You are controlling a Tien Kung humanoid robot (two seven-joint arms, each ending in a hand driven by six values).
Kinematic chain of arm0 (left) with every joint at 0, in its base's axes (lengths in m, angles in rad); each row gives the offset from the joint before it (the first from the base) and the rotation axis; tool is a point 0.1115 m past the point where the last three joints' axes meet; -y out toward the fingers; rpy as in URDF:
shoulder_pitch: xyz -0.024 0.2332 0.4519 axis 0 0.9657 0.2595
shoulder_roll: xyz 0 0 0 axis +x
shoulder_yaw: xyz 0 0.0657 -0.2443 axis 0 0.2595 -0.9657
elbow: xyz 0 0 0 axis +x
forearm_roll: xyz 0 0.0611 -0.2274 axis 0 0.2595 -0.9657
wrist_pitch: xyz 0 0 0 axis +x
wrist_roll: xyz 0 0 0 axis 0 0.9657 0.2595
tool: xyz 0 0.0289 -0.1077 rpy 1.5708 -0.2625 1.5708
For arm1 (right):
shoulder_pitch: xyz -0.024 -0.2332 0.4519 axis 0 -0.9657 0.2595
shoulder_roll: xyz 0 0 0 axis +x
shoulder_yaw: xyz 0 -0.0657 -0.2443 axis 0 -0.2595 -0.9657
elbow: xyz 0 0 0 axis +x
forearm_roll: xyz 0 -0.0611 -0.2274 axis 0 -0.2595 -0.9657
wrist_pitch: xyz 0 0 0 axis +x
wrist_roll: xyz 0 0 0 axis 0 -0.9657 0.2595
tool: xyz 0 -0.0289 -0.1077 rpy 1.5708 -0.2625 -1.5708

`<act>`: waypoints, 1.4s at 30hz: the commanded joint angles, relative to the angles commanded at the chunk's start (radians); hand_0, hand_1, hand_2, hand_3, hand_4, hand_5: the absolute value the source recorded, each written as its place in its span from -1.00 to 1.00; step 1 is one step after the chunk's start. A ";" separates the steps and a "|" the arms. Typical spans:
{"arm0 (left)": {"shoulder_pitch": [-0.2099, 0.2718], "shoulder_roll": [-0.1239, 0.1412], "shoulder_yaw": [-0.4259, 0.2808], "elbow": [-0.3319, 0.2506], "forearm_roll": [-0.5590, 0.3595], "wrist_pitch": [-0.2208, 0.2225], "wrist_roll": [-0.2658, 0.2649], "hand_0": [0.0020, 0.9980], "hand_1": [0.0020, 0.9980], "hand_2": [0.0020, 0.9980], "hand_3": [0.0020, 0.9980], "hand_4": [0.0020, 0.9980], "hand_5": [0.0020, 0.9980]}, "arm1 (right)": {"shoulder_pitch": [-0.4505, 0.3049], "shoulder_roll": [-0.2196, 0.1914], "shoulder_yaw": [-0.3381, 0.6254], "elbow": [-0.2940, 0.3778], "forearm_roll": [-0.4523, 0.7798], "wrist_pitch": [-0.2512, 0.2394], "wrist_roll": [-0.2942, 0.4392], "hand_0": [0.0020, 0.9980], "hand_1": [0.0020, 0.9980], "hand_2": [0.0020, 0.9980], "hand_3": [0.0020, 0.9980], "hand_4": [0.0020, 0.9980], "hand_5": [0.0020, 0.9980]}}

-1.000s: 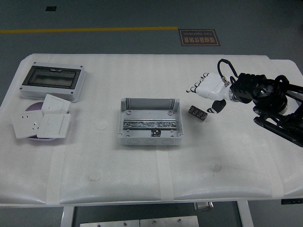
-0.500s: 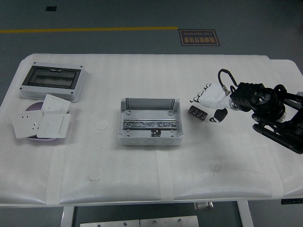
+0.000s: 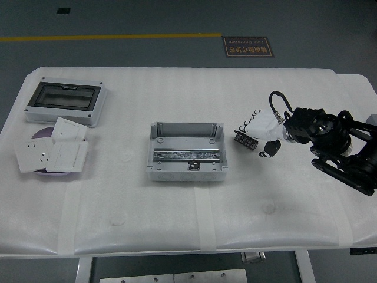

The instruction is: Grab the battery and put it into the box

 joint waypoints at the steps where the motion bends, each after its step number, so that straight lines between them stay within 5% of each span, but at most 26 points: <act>1: -0.001 0.001 0.002 0.000 -0.001 0.000 -0.001 0.36 0.36 0.16 0.28 0.26 -0.36 | -0.002 0.001 0.000 -0.004 0.000 -0.002 0.001 0.92 0.66 0.88 1.00 0.57 -0.54; 22: -0.008 0.004 0.039 0.000 -0.030 0.002 -0.009 0.36 0.36 0.16 0.28 0.26 -0.35 | 0.003 0.015 0.014 -0.031 -0.004 -0.037 0.033 0.85 0.58 0.80 1.00 0.52 -0.51; 42: -0.016 0.001 0.079 0.000 -0.073 0.006 -0.022 0.36 0.36 0.16 0.27 0.26 -0.35 | -0.015 0.015 0.034 -0.054 -0.023 -0.049 0.070 0.72 0.48 0.69 0.93 0.04 -0.81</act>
